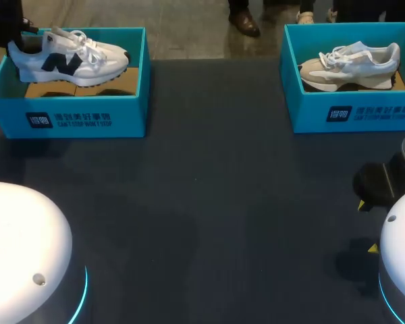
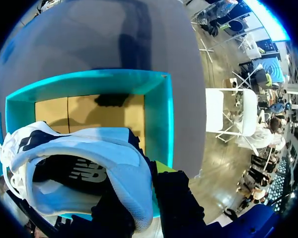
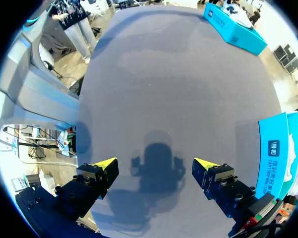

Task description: Take the shoe out of the shoebox, open the shoe tongue, remove and reinsert the insole, then place the shoe into the shoebox

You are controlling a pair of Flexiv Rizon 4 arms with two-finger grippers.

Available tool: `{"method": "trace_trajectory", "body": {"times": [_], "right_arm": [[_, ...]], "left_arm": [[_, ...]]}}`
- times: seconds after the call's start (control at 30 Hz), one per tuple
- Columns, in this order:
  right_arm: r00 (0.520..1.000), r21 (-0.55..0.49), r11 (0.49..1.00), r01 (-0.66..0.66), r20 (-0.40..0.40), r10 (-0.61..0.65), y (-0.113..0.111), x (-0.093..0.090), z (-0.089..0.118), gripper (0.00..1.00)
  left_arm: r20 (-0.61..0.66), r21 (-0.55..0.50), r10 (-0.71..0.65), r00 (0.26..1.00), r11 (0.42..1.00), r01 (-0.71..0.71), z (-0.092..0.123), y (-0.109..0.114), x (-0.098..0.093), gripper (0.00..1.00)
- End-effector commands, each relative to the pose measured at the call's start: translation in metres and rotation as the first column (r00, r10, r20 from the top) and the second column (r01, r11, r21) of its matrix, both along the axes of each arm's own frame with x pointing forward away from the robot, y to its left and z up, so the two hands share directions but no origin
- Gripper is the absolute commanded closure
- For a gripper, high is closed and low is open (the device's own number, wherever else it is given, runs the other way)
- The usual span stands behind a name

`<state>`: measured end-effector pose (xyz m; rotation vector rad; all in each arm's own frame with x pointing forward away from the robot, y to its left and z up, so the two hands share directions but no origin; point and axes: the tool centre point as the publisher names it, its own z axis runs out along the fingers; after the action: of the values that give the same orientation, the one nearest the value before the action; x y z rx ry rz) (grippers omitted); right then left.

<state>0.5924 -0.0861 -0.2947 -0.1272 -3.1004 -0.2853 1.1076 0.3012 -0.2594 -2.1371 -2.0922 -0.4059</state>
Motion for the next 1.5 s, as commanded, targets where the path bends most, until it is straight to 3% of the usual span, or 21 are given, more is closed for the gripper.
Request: {"method": "trace_trajectory", "body": {"times": [0.03,0.47,1.13,1.5], "right_arm": [[1.000,-0.002,1.000,0.001,0.005,-0.001,0.000,-0.003,-0.001,0.00],[1.000,-0.002,1.000,0.001,0.005,-0.001,0.000,-0.003,-0.001,0.00],[1.000,-0.002,1.000,0.001,0.005,-0.001,0.000,-0.003,-0.001,0.00],[1.000,-0.002,1.000,0.001,0.005,-0.001,0.000,-0.003,-0.001,0.00]], "left_arm": [[-0.009,0.010,0.012,1.000,1.000,-0.011,-0.012,-0.004,0.005,1.00],[-0.017,0.023,0.011,1.000,1.000,-0.011,-0.034,-0.009,-0.003,1.00],[-0.049,0.006,-0.012,0.999,1.000,0.012,-0.036,0.004,-0.034,1.00],[-0.074,0.012,-0.009,0.997,1.000,0.010,-0.044,0.004,-0.043,1.00]]}}
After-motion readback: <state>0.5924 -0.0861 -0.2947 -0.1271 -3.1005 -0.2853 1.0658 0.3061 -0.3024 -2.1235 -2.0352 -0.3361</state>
